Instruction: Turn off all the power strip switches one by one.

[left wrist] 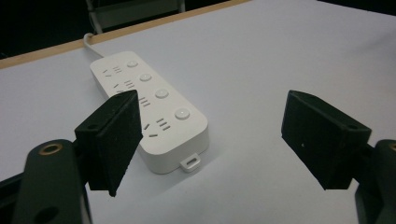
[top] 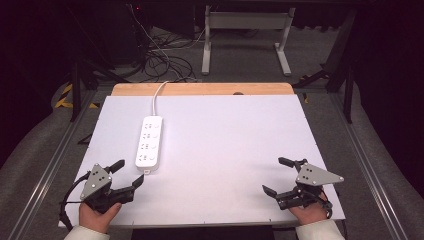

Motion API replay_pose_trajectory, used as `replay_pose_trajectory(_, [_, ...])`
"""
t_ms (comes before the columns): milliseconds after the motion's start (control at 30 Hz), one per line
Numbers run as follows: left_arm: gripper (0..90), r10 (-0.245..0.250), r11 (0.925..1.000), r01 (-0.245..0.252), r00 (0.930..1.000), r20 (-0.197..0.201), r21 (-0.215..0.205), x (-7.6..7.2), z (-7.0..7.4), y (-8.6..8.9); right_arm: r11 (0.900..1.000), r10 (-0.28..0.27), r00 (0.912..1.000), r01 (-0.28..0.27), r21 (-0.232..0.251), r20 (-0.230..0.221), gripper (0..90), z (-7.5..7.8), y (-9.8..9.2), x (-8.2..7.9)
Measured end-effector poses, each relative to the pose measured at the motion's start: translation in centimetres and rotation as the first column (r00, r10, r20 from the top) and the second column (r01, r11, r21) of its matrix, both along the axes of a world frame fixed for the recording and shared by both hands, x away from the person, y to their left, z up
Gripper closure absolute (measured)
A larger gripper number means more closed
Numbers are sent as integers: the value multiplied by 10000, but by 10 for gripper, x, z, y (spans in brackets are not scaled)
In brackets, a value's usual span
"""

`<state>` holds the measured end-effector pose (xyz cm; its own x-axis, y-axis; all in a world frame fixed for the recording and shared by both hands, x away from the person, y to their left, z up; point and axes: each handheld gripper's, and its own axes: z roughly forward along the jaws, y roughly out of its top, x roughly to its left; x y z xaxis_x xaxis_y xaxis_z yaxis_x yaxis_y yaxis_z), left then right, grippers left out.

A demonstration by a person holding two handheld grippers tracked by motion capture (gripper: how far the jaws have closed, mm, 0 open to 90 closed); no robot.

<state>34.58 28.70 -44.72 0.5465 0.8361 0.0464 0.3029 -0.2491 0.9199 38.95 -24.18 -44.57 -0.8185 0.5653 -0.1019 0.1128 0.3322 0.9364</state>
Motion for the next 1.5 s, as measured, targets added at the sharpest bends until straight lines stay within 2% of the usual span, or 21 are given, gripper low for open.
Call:
replay_pose_trajectory(100, [207, 132, 9998, -136, 9996, 263, 157, -2, 0, -1, 10000, 24, 10000, -24, 8, 34, 14, 0, 1, -1])
replay_pose_trajectory(200, [214, 222, 9976, -261, 9980, 600, 648, -4, 1, -3, 10000, 32, 10000, -32, -45, 31, 16, 0, -1, -1])
replay_pose_trajectory(300, [220, 191, 9974, -230, 9981, 586, 679, -5, 1, -4, 10000, 52, 10000, -52, -29, 37, 18, 0, -1, -1])
replay_pose_trajectory(433, [224, 138, 9997, -144, 9995, 277, 205, -6, 3, -1, 9999, 109, 9999, -109, 53, -48, 23, 0, -1, -1])
replay_pose_trajectory(533, [286, -78, 10000, 78, 10000, -39, -24, -5, 4, 2, 10000, 83, 9999, -83, 35, -66, 23, 0, -1, -1])
replay_pose_trajectory(667, [315, -41, 10000, 41, 10000, 46, 56, -6, 5, 0, 10000, 89, 9999, -88, 17, -93, 25, 0, -1, -1])
replay_pose_trajectory(767, [333, 31, 9992, -41, 9997, 252, 396, -7, 6, 0, 9999, 128, 9999, -128, -24, -91, 26, 0, 0, 0])
replay_pose_trajectory(800, [348, 31, 9992, -41, 9997, 252, 396, -7, 6, 0, 9999, 124, 9999, -124, -17, -96, 27, 0, 0, -1])
replay_pose_trajectory(833, [380, 111, 9981, -124, 9997, 218, 607, -7, 7, -1, 9999, 120, 9999, -120, -40, -86, 27, 0, 0, -1])
replay_pose_trajectory(867, [426, -13, 9969, 4, 9999, 117, 787, -6, 8, 0, 9999, 130, 9999, -131, -33, -91, 27, 0, 0, -1])
replay_pose_trajectory(933, [466, 54, 9969, -54, 10000, 11, 787, -6, 9, -1, 9999, 157, 9998, -157, -23, -104, 27, 0, 1, -1])
replay_pose_trajectory(967, [466, -55, 9984, 65, 9998, -178, 560, -3, 12, 2, 9999, 160, 9998, -160, -35, -95, 28, 0, 1, -1])
replay_pose_trajectory(1000, [466, -55, 9984, 65, 9998, -178, 560, -3, 12, 2, 9998, 168, 9998, -168, -58, -85, 28, 0, 1, -1])
replay_pose_trajectory(1033, [465, 14, 9996, 0, 9988, -490, 297, 0, 13, 3, 9998, 167, 9998, -168, -82, -79, 28, 0, 1, -1])
replay_pose_trajectory(1133, [456, 125, 9993, -104, 9981, -604, 355, 3, 15, 4, 9998, 195, 9998, -196, -84, -90, 28, 0, 2, -1])
replay_pose_trajectory(1167, [451, 172, 9983, -133, 9975, -681, 569, 6, 17, 5, 9998, 190, 9998, -191, -114, -98, 28, 0, 2, -1])
replay_pose_trajectory(1233, [463, 201, 9984, -158, 9967, -780, 551, 7, 17, 6, 9997, 192, 9997, -194, -133, -139, 28, -1, 2, 0])
replay_pose_trajectory(1300, [486, 8, 9985, 42, 9958, -915, 552, 11, 18, 7, 9997, 192, 9997, -194, -126, -155, 28, -1, 2, 0])
replay_pose_trajectory(1367, [526, -223, 9963, 319, 9927, -1184, 795, 18, 20, 7, 9997, 205, 9997, -207, -105, -153, 28, -1, 2, 0])
replay_pose_trajectory(1400, [534, -223, 9963, 319, 9927, -1184, 795, 18, 20, 7, 9997, 205, 9997, -207, -105, -153, 28, -1, 2, 0])
replay_pose_trajectory(1500, [534, -651, 9960, 740, 9853, -1580, 509, 28, 21, 6, 9997, 237, 9996, -238, -109, -152, 28, -1, 2, 0])
